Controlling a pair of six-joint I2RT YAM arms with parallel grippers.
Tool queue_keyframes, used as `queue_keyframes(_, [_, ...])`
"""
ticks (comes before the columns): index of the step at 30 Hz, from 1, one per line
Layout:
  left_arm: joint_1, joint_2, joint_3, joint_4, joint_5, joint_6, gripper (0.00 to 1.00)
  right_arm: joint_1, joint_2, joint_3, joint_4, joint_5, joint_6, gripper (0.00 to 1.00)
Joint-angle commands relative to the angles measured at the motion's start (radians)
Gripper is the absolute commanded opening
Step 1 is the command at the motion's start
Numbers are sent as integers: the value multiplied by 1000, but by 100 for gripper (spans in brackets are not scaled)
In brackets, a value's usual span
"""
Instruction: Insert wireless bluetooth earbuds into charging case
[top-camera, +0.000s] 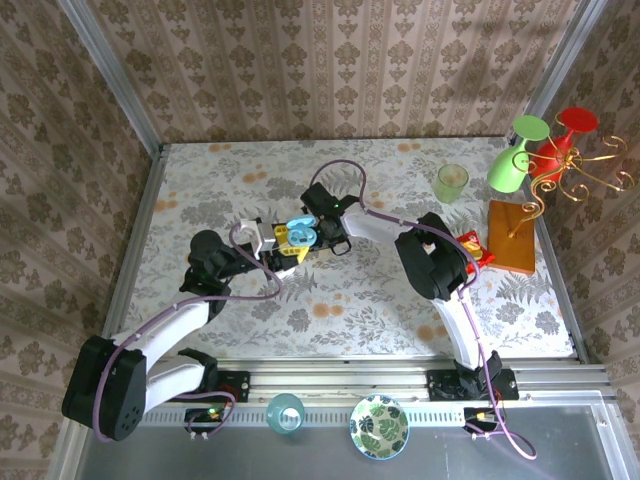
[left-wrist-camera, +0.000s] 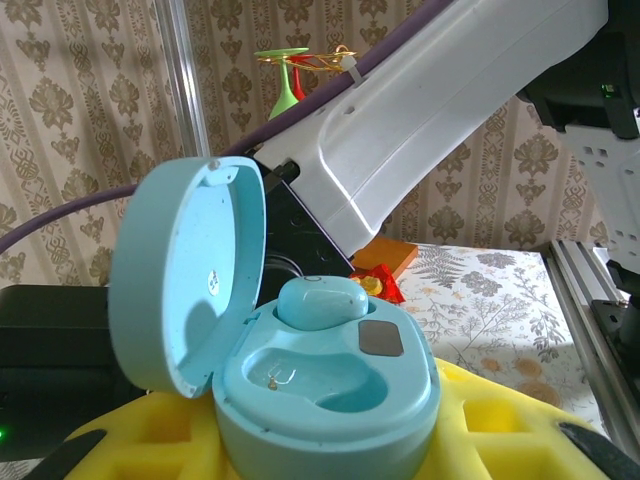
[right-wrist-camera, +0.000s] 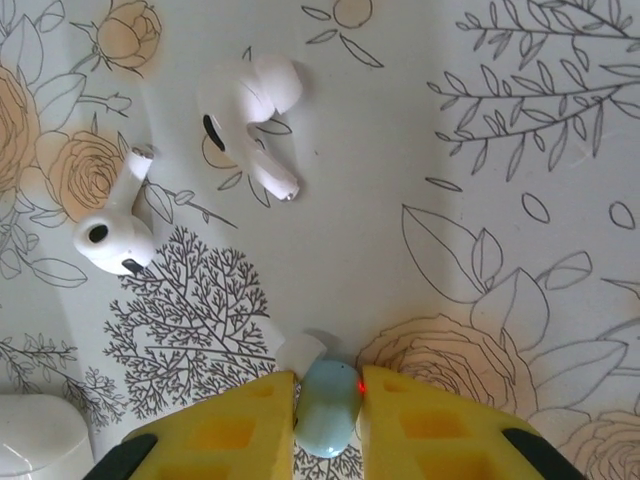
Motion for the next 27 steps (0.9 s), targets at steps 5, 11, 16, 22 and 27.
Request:
queue_keyframes(5, [-6, -13, -2, 11, 1, 9, 23, -15, -186, -192, 49, 49, 11, 21])
queue_keyframes(11, [-15, -8, 8, -11, 3, 26, 23, -58, -367, -472, 128, 89, 65, 21])
queue_keyframes(16, [-48, 14, 21, -15, 6, 41, 23, -98, -515, -680, 132, 88, 84, 21])
queue_keyframes(22, [-63, 55, 38, 21, 15, 32, 23, -107, -597, -821, 141, 63, 132, 22])
queue_keyframes(27, [-69, 73, 49, 32, 26, 23, 23, -108, -613, -865, 200, 21, 182, 26])
